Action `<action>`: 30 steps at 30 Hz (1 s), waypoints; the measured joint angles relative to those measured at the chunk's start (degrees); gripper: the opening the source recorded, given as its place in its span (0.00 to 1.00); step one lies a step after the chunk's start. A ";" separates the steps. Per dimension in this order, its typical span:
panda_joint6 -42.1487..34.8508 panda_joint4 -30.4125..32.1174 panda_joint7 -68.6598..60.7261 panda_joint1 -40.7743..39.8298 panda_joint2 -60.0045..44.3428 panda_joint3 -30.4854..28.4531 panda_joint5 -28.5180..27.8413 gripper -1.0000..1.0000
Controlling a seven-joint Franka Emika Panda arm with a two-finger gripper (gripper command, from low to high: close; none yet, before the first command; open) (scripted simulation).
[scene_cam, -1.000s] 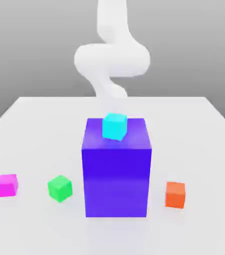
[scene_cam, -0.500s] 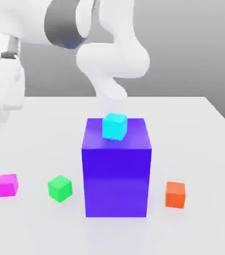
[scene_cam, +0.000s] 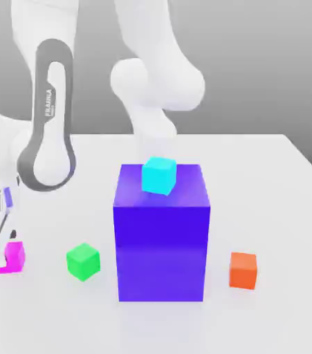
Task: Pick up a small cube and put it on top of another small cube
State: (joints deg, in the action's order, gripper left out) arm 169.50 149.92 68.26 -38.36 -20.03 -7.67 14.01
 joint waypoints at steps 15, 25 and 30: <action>-10.35 6.33 8.57 6.47 17.13 -2.68 -10.23 0.00; -12.61 18.48 15.05 12.21 31.62 4.93 -15.40 0.00; -3.41 18.31 14.89 12.69 22.24 5.03 -14.97 0.00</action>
State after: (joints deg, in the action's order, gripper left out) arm 166.10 168.23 83.15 -25.67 2.21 -2.64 -0.96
